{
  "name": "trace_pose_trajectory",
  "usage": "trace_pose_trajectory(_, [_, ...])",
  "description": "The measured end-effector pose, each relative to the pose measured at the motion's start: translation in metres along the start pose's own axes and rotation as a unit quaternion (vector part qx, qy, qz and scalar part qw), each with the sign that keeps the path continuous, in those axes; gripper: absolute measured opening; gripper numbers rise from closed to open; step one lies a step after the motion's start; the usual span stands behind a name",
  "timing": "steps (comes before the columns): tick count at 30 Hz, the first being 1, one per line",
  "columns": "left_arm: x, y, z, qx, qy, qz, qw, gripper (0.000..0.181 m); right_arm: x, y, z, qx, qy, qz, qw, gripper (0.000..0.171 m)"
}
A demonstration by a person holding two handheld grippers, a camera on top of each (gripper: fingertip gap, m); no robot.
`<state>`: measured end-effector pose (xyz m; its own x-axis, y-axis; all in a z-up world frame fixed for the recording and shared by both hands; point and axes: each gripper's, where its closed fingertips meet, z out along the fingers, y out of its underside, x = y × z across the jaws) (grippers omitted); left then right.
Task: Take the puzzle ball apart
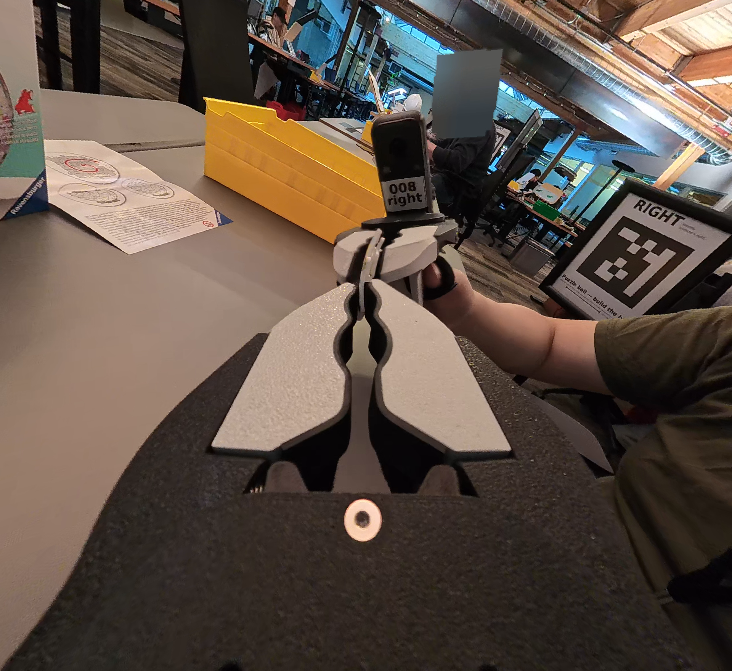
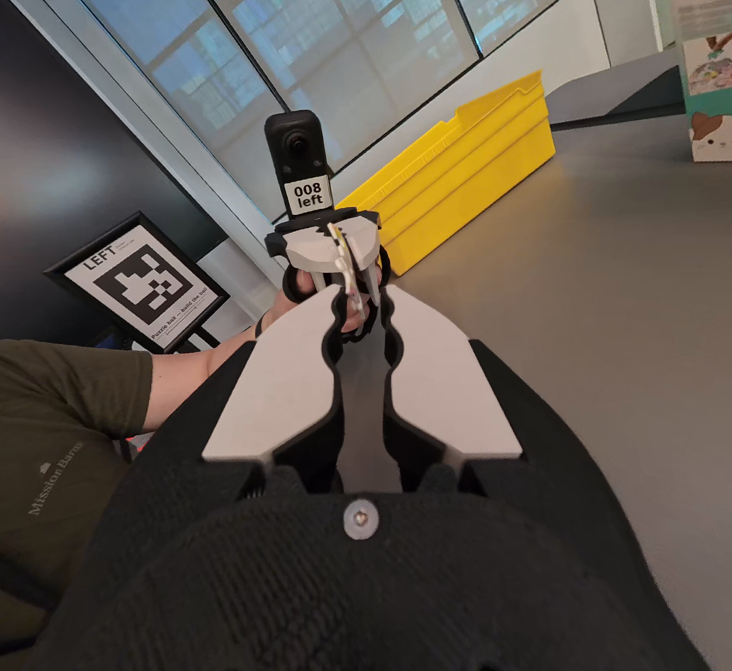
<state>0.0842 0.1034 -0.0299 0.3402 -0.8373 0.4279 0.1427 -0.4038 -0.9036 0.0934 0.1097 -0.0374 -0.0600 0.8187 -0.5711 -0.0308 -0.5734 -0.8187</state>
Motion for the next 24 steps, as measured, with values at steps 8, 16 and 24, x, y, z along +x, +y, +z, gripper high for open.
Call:
trace_pose_trajectory(8, [0.007,0.003,0.004,-0.004,0.036,-0.023,0.999,0.011,-0.011,0.007,0.0,-0.044,-0.04,-0.007,0.998,0.003])
trace_pose_trajectory(16, [0.01,0.006,0.005,-0.019,0.037,-0.009,0.999,0.002,-0.018,0.011,0.001,-0.054,-0.083,0.02,0.995,0.003])
trace_pose_trajectory(24, [0.004,-0.002,-0.003,-0.012,0.013,0.017,1.0,0.002,-0.034,0.011,-0.001,-0.065,-0.148,0.081,0.983,0.002])
